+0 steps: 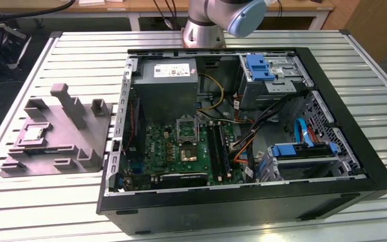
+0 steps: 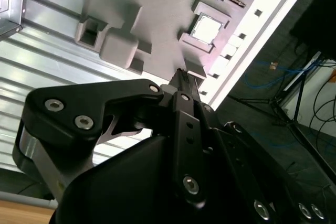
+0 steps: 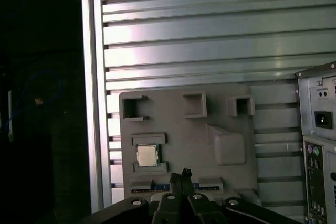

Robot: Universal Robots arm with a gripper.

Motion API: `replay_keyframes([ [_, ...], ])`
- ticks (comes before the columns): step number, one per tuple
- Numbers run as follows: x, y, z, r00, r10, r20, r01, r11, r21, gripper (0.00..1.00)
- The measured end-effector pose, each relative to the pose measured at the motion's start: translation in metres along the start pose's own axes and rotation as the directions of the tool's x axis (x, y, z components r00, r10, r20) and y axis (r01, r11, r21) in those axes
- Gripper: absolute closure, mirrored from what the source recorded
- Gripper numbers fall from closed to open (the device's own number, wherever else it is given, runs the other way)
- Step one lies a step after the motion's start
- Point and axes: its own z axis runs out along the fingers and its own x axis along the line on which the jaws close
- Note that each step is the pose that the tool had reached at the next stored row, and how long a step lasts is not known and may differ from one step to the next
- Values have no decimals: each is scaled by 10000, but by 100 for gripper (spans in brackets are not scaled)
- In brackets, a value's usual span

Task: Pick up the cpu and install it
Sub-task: 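Reach for the cpu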

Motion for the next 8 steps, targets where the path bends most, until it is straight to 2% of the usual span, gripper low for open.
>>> replay_keyframes([
  [8, 279, -22, 16, 10000, -5, 98, 5, 10000, -7, 89],
])
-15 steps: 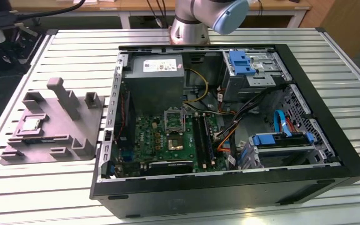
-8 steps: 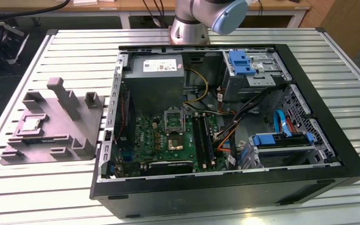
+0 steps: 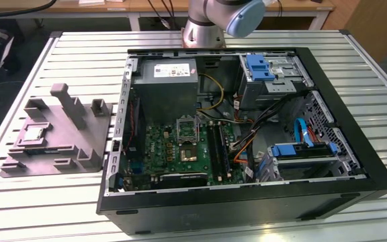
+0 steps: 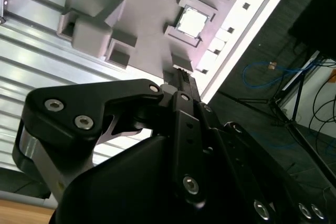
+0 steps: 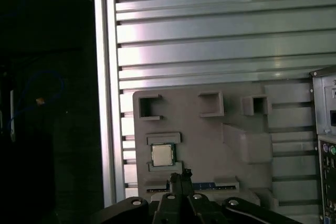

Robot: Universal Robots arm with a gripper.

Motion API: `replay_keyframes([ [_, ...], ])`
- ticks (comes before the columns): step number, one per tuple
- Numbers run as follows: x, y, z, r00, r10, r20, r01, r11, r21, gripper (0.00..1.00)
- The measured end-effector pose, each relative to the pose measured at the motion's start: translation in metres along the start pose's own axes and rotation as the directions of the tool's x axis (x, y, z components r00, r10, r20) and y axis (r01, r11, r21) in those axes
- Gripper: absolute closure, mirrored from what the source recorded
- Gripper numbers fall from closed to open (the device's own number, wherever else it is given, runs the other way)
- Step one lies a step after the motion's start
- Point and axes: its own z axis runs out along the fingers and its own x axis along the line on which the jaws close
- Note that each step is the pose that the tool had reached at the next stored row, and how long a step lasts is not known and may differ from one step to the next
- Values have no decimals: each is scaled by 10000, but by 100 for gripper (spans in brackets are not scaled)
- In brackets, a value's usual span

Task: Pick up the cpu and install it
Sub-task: 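Reach for the cpu, then pick up the cpu and move it towards the insertion slot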

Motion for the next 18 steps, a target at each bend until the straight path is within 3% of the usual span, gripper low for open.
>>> replay_keyframes([
  [7, 159, -12, 8, 10000, 0, 25, 0, 10000, -2, 89],
  [18, 171, -13, 8, 10000, -1, 25, 1, 10000, -2, 89],
])
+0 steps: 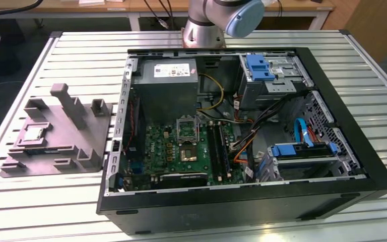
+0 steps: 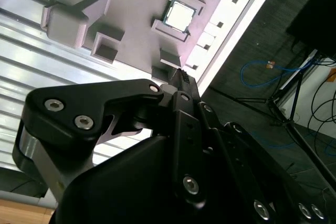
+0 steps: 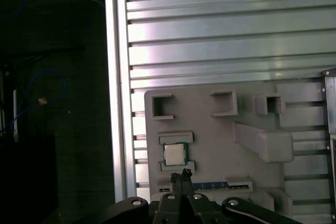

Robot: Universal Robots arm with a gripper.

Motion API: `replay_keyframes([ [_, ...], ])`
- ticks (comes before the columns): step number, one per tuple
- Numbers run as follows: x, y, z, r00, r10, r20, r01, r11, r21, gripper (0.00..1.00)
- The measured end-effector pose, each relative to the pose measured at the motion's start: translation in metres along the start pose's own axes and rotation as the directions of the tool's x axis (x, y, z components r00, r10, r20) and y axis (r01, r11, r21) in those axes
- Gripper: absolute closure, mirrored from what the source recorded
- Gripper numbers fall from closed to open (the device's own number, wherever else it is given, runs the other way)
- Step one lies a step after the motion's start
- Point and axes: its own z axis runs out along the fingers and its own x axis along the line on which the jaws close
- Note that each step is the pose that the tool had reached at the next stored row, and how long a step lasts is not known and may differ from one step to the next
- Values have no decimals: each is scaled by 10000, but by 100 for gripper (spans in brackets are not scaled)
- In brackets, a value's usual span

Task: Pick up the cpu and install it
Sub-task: 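Pick up the cpu and move it towards the insertion slot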

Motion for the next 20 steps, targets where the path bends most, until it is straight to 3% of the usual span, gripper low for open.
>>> replay_keyframes([
  [5, 1, 0, 0, 10000, 0, 0, 0, 10000, 0, 89],
  [12, 3, 0, 0, 10000, 0, 0, 0, 10000, 1, 59],
  [13, 3, 0, 0, 10000, 0, -1, 0, 10000, 0, 59],
  [14, 4, 0, 0, 10000, 0, 0, 0, 10000, 0, 47],
  [16, 4, 0, 2, 10000, -10, -1, 10, 10000, 1, 47],
  [17, 5, -1, 9, 10000, -47, 1, 47, 10000, 1, 41],
  [20, 5, -3, 29, 9995, -324, 11, 324, 9995, 16, 41],
])
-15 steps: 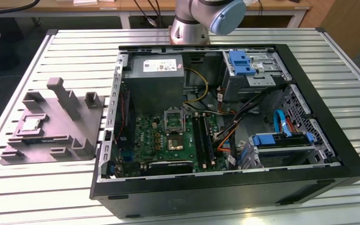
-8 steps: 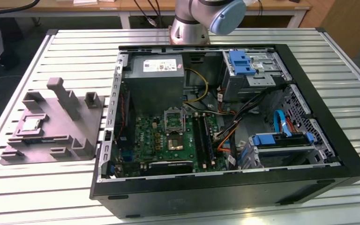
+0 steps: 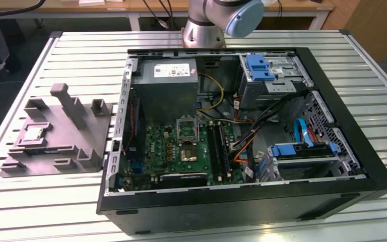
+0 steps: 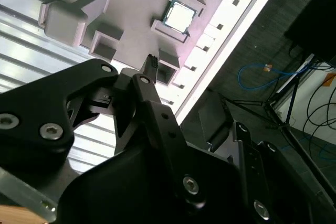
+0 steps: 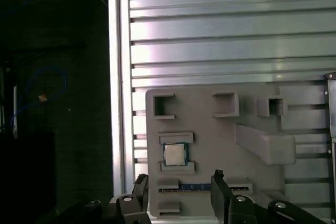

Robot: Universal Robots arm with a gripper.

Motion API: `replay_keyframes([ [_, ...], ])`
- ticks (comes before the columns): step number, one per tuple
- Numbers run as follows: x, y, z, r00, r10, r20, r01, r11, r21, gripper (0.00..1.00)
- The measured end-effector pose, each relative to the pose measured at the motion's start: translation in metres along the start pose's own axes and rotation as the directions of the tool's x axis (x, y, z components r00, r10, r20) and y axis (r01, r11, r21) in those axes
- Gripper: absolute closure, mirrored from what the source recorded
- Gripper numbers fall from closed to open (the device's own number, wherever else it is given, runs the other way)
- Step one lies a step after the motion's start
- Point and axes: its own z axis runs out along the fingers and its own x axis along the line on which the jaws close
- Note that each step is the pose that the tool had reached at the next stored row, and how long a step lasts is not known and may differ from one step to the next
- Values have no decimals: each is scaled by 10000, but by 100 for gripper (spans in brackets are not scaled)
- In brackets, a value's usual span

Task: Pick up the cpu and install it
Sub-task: 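Pick up the cpu and move it towards the insertion slot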

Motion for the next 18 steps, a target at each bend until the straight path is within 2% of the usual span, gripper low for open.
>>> replay_keyframes([
  [3, 4, -4, 15, 9999, -154, 75, 154, 9999, 3, 41],
  [7, 76, -8, 36, 9994, -177, 307, 177, 9998, -7, 41],
  [10, 102, -10, 42, 9990, -182, 409, 183, 9998, -18, 41],
  [18, 103, -11, 75, 9989, -183, 427, 184, 9998, -19, 41],
])
